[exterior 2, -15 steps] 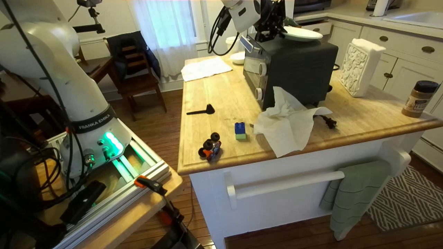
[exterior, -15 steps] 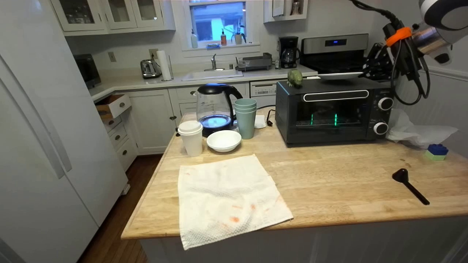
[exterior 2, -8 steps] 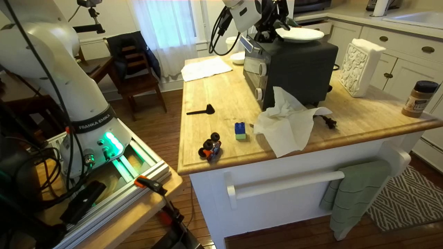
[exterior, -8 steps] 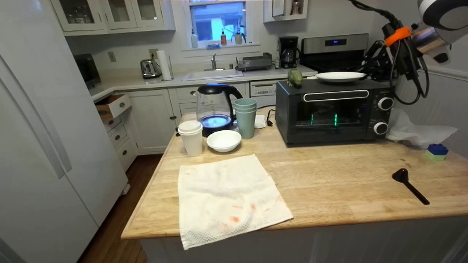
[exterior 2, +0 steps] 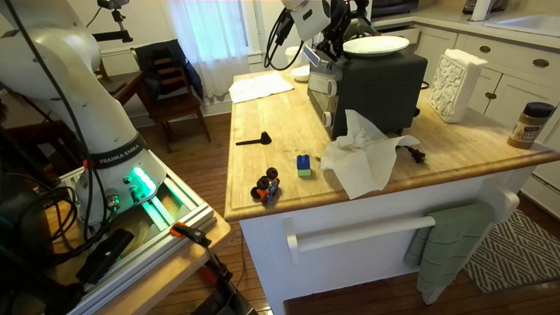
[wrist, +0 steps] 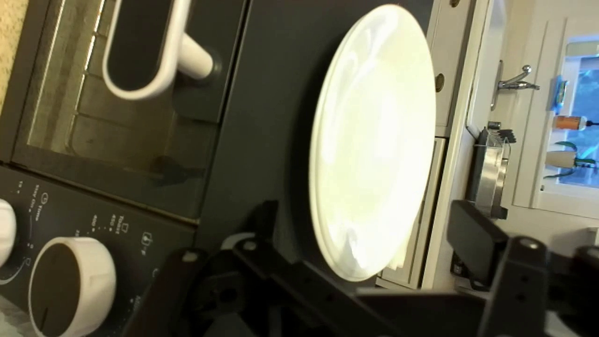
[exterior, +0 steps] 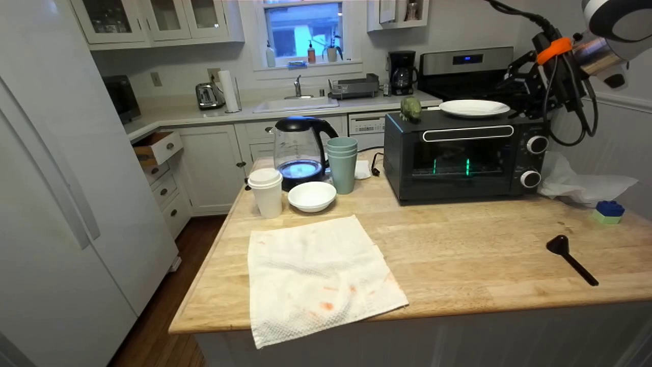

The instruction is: Pick up the stacked white plates and put them on the oven

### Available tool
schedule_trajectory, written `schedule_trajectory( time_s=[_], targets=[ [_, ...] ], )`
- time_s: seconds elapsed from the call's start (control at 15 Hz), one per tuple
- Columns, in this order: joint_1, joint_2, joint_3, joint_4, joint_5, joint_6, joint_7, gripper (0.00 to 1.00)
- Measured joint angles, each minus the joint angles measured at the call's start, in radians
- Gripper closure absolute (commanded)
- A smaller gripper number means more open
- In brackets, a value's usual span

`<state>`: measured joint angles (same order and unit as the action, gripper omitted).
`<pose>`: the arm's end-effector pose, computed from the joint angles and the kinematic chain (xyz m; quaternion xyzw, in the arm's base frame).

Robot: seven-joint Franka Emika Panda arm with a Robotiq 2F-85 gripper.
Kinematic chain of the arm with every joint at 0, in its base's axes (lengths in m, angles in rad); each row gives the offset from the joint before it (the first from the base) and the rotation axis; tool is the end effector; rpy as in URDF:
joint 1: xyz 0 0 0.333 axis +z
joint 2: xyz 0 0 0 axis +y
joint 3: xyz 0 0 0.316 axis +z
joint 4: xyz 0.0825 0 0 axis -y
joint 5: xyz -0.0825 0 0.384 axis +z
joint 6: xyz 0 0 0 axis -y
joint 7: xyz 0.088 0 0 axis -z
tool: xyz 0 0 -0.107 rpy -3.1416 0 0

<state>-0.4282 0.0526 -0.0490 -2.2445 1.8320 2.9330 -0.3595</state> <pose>0.4352 -0.2944 0.3571 -0.5377 0.7183 -0.3364 0.2859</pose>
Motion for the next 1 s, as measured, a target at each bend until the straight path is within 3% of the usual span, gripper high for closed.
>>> schedule_trajectory(
  time_s=[0.33,0.6,1.0],
  targets=[
    [-0.001,-0.038,-0.003,-0.040,-0.057,0.038,0.002,0.00],
    [-0.001,-0.153,-0.006,-0.129,-0.132,0.043,-0.001,0.00],
    [0.030,-0.343,-0.027,-0.323,-0.441,-0.082,0.019,0.00]
  ],
)
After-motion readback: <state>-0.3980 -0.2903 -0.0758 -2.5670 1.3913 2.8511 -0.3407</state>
